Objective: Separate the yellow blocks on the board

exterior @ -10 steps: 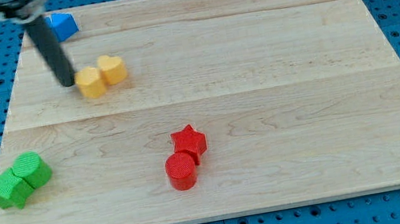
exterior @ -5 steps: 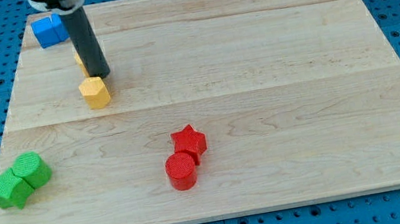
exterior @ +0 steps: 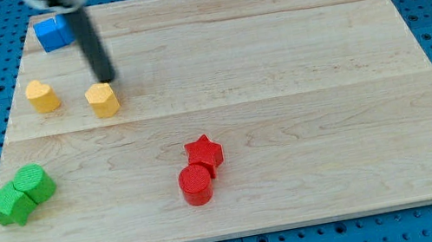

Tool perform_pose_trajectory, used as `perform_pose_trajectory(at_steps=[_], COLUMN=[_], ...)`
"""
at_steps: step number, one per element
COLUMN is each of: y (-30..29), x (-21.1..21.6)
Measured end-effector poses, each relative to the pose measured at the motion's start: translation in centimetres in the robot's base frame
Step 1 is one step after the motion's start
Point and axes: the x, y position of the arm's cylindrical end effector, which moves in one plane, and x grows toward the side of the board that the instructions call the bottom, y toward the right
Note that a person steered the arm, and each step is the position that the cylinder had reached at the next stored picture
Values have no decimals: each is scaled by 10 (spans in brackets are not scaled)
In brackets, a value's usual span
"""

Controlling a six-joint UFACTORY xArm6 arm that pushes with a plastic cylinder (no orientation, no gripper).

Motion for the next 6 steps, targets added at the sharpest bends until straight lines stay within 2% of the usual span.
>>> perform_pose_trajectory(at_steps=[1, 2, 4, 5, 6], y=[28, -26, -33, -2, 15], x=[39, 46, 11, -1, -47])
